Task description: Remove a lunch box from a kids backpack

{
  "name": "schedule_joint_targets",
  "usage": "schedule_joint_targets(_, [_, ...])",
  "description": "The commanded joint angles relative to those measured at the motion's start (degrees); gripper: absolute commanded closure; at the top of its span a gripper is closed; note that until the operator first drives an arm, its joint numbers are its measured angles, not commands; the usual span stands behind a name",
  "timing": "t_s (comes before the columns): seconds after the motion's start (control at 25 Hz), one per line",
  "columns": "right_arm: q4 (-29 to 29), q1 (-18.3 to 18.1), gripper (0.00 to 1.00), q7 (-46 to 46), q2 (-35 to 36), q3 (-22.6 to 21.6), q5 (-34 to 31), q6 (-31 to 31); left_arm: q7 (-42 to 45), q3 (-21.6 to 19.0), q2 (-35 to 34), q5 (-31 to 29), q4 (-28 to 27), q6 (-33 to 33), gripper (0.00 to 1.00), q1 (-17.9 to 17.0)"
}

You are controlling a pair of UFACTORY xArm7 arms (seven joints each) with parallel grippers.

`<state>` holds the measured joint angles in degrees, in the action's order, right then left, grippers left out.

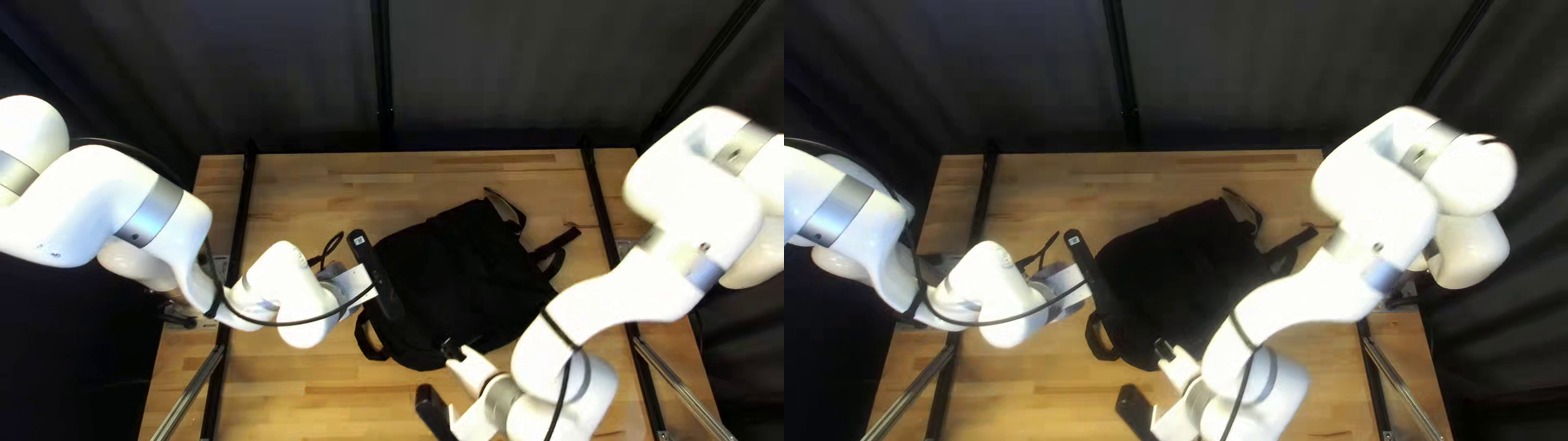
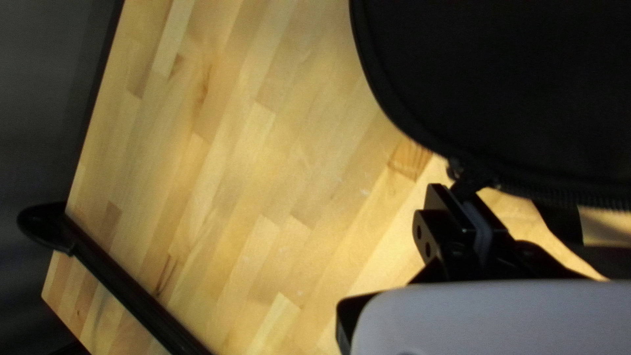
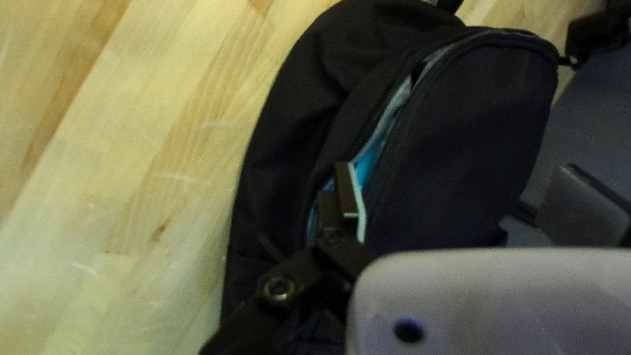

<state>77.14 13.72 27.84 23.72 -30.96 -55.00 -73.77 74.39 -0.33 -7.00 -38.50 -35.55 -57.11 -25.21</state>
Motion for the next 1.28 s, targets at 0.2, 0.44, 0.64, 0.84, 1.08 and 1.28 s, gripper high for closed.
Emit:
schedule_joint_targets(0.2, [-2.7, 0.6, 0.00, 2.7, -1.7, -0.4, 0.2, -0.8, 0.7, -2.4, 4.8, 5.3, -5.3, -2.1, 1.00, -2.6])
schedule_joint_targets(0.44, [-2.1, 0.7, 0.00, 3.7, -0.5, -0.3, 0.1, 0.3, -0.2, -3.7, 7.3, 8.4, -9.3, -2.4, 1.00, -3.9])
schedule_joint_targets(0.64, [-1.1, 1.2, 0.00, 4.9, 1.1, -0.2, -0.5, 1.4, 2.2, -6.0, 8.2, 9.6, -11.7, -4.7, 1.00, -6.3])
schedule_joint_targets(0.84, [0.2, 1.8, 0.00, 6.2, 3.3, -0.2, -0.8, 2.8, 3.4, -6.9, 8.1, 9.8, -11.7, -5.2, 1.00, -7.2])
schedule_joint_targets(1.08, [2.0, 1.7, 0.00, 5.7, 5.3, 0.0, -1.0, 4.1, 3.0, -6.6, 7.5, 9.6, -10.8, -4.4, 1.00, -6.9])
schedule_joint_targets(1.28, [0.5, 0.2, 0.43, 5.3, 5.0, 0.0, -0.6, 6.2, 2.8, -6.5, 7.2, 9.6, -10.5, -4.1, 1.00, -6.8])
